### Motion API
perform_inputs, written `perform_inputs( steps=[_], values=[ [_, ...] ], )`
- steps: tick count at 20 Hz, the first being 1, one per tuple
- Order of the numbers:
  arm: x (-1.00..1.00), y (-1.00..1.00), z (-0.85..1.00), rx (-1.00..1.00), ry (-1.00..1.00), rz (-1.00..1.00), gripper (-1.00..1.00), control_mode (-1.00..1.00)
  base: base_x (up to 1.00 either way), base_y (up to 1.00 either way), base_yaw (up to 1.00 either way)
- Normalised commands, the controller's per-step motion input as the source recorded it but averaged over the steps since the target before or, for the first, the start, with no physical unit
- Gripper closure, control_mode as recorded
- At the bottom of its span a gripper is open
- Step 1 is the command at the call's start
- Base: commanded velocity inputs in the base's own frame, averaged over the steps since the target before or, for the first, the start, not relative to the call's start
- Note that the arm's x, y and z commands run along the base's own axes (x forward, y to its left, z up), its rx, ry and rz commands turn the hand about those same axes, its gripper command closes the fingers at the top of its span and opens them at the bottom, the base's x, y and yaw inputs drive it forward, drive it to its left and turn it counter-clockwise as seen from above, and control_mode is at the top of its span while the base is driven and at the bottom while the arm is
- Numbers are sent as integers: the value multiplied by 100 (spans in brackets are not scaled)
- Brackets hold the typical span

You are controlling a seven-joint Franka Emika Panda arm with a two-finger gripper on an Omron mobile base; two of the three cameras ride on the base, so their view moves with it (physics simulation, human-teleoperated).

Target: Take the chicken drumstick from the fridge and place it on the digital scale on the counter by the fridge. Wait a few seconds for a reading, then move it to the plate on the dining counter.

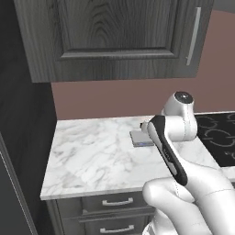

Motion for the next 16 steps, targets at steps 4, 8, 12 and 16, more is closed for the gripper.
perform_inputs(
  steps=[4, 8, 12, 16],
  values=[
    [37, 0, -37, 0, 0, 0, 100, -100, 0, 0, 0],
    [62, 0, -25, 0, 0, 0, 100, -100, 0, 0, 0],
    [60, -2, -13, 0, 0, 0, 100, -100, 0, 0, 0],
    [36, -10, -10, 0, 3, 1, 100, -100, 0, 0, 0]
  ],
)
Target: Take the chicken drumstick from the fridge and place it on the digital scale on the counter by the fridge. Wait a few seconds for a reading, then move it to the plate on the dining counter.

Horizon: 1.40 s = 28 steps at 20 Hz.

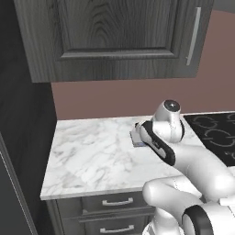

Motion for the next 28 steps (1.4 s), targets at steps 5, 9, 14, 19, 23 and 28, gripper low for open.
perform_inputs(
  steps=[5, 9, 14, 19, 23, 28],
  values=[
    [28, -22, -1, 0, 9, 7, 100, -100, 0, 0, 0],
    [16, -20, 0, 0, 16, 13, 100, -100, 0, 0, 0],
    [13, 0, -5, 0, 8, 9, 100, -100, 0, 0, 0],
    [38, 0, -27, 0, 0, 1, 100, -100, 0, 0, 0],
    [45, 0, -32, 0, 0, 0, 100, -100, 0, 0, 0],
    [23, 0, -23, 0, 3, 0, 100, -100, 0, 0, 0]
  ],
)
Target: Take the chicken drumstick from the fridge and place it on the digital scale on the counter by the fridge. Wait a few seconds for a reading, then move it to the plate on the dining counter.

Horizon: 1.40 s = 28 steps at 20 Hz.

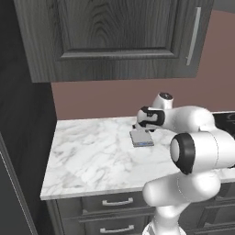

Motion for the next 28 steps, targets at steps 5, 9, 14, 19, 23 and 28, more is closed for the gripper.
perform_inputs(
  steps=[5, 9, 14, 19, 23, 28],
  values=[
    [11, 0, -24, 0, 10, 0, 100, -100, 0, 0, 0],
    [13, 0, -23, 0, 10, 0, 100, -100, 0, 0, 0],
    [16, 0, -24, 0, 8, 0, 100, -100, 0, 0, 0],
    [6, 0, -22, 0, 4, 0, 100, -100, 0, 0, 0],
    [19, 0, -8, 0, 0, 0, 100, -100, 0, 0, 0],
    [15, 0, -15, 0, 0, 0, 100, -100, 0, 0, 0]
  ],
)
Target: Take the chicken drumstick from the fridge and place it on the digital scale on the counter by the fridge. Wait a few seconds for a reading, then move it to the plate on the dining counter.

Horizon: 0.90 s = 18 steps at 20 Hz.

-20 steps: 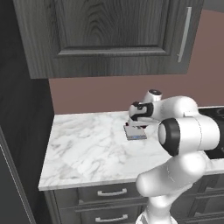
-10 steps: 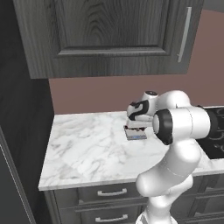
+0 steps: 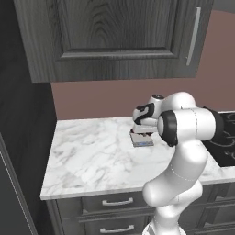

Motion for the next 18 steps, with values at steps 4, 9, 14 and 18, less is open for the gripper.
perform_inputs(
  steps=[4, 9, 14, 18],
  values=[
    [0, 0, -11, 0, 0, 0, 100, -100, 0, 0, 0],
    [0, 0, 0, 0, 0, 0, 100, -100, 0, 0, 0],
    [0, 0, 0, 0, 0, 0, -100, -100, 0, 0, 0],
    [0, 0, 0, 0, 0, 0, -100, -100, 0, 0, 0]
  ],
)
